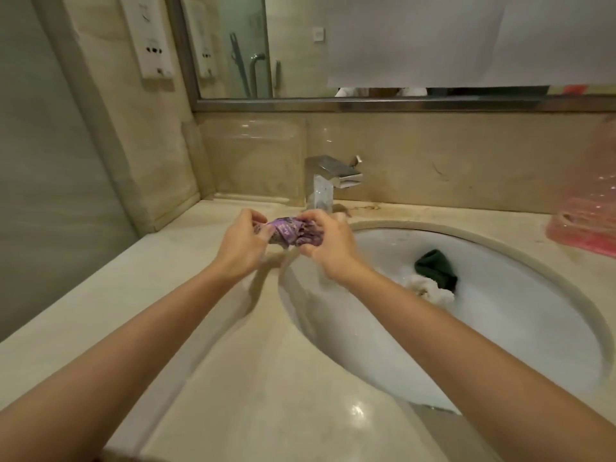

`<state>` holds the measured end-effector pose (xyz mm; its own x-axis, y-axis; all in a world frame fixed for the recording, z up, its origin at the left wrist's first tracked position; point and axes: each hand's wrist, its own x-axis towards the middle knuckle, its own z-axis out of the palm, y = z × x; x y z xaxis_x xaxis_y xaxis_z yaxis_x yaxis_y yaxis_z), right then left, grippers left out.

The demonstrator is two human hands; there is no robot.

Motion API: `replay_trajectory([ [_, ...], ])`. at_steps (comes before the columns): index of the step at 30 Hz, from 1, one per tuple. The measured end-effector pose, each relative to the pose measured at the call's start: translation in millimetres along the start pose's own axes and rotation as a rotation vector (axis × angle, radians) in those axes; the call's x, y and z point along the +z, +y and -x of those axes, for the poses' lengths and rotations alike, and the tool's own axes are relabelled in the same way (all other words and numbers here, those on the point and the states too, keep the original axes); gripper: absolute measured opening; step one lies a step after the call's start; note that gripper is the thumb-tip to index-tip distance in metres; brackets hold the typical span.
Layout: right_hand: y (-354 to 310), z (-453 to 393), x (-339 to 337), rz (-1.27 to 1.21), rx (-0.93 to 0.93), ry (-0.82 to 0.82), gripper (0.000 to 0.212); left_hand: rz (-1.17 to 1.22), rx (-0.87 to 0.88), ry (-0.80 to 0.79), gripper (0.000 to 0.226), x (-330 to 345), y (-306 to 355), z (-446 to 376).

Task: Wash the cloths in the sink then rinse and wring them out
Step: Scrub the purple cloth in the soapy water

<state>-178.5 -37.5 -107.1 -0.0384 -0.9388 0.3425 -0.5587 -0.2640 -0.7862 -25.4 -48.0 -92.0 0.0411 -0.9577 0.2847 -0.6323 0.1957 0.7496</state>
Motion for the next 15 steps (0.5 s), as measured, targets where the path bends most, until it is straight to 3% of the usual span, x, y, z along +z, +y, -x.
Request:
replay_trajectory([
  [2,-9,-6,20,-0.031,0.034,-0.023,0.051,0.008,-0.055,0.052,0.027,-9,-18,-7],
  [8,-7,-3,46,0.030,0.103,-0.165,0.056,-0.201,-0.137,-0.145,0.058,-14,-40,2],
  [12,3,6,24,0.057,0.098,-0.135,0.042,-0.221,0.086,0.025,0.055,-8,-27,14],
  [15,16,11,-3,0.098,0.168,-0.108,0.026,-0.187,0.223,0.033,0.044,3,-12,20],
])
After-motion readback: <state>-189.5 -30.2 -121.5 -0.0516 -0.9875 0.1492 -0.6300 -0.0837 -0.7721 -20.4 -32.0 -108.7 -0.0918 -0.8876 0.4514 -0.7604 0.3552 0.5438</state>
